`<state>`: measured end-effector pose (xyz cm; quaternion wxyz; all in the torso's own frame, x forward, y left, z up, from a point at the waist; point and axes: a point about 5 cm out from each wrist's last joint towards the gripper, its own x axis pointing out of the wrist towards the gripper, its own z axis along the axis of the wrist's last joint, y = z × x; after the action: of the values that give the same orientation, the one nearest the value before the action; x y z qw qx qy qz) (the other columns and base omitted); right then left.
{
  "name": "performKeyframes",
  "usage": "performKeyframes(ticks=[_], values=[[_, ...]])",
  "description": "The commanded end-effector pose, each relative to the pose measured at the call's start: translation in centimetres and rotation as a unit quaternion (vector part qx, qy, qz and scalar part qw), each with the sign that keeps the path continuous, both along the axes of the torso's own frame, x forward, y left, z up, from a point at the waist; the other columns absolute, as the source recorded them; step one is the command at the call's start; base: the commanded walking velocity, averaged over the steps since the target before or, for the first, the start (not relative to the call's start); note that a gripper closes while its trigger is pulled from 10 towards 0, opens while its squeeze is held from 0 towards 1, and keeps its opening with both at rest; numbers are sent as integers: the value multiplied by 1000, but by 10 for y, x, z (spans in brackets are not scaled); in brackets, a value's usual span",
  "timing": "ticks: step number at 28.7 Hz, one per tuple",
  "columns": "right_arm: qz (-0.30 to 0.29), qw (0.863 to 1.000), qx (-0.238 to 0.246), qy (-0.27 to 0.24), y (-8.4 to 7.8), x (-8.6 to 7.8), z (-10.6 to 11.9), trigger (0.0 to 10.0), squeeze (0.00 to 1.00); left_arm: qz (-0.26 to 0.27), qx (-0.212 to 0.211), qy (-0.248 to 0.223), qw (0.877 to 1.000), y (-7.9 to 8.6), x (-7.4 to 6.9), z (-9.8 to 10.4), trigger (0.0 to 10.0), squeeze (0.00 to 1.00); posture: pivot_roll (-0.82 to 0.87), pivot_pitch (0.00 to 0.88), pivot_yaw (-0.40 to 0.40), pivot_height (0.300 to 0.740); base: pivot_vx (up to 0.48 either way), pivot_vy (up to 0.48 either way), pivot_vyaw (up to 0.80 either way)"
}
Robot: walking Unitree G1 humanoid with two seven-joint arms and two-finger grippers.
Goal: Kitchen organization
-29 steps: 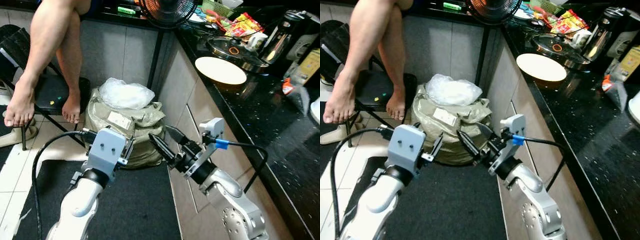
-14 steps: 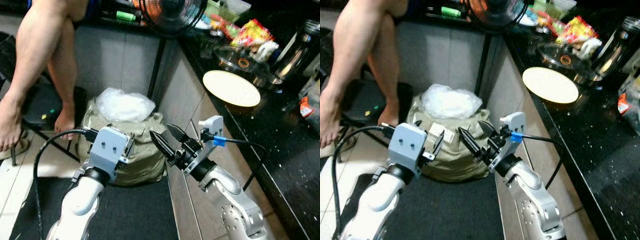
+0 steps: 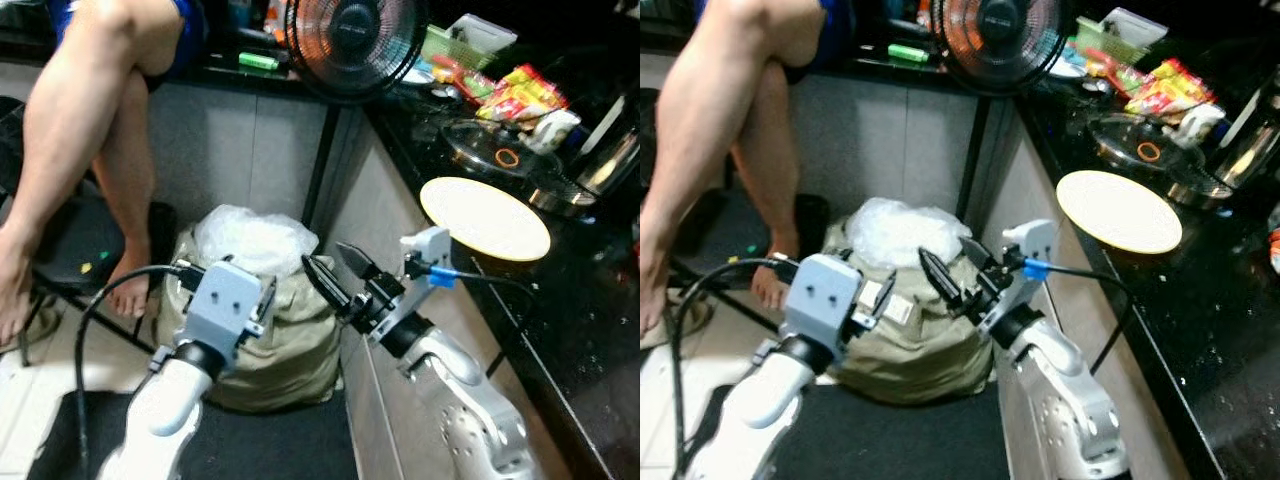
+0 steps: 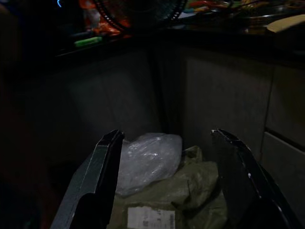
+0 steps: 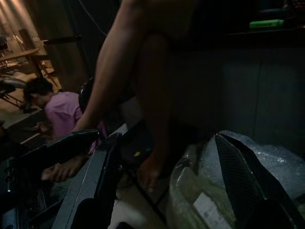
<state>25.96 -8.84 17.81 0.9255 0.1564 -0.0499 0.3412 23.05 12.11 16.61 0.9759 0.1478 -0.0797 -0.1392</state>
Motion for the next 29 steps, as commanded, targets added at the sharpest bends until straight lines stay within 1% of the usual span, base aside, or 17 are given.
performKeyframes(ticks=[1,5,11,14,21,25,26,28,29], values=[[-17,1000,-20,-9,-6,2,3,10000,0,-10,0,5,1000,-4,-1,-2,10000,0,161,0,-170,740,352,0,0],[-36,998,-45,-19,-7,6,4,10000,0,-11,0,5,1000,-5,-1,-3,10000,0,165,0,-170,740,351,0,0],[-56,997,-49,-22,-8,12,10,10000,0,-15,1,7,1000,-5,-1,-4,10000,0,167,0,-172,740,334,0,0],[-63,996,-52,-23,-10,14,11,10000,0,-17,1,5,1000,-5,-1,-3,10000,0,169,0,-174,740,0,0,0],[-72,995,-57,-40,-10,17,19,10000,0,-19,3,3,1000,-5,-1,-3,10000,0,167,0,-173,740,0,0,-757],[-76,992,-71,-67,-9,17,29,10000,0,-20,4,2,1000,-5,0,-3,10000,0,165,0,-173,740,0,0,0],[-76,992,-71,-67,-9,17,29,10000,0,-20,4,2,1000,-5,0,-3,10000,0,165,0,-173,740,0,0,0],[-77,987,-101,-96,-6,17,35,10000,0,-20,4,1,1000,-6,0,-3,10000,0,165,0,-173,740,0,0,0],[-82,982,-124,-112,-6,17,38,10000,0,-20,5,1,1000,-6,0,-3,10000,0,164,0,-173,740,0,0,0]])
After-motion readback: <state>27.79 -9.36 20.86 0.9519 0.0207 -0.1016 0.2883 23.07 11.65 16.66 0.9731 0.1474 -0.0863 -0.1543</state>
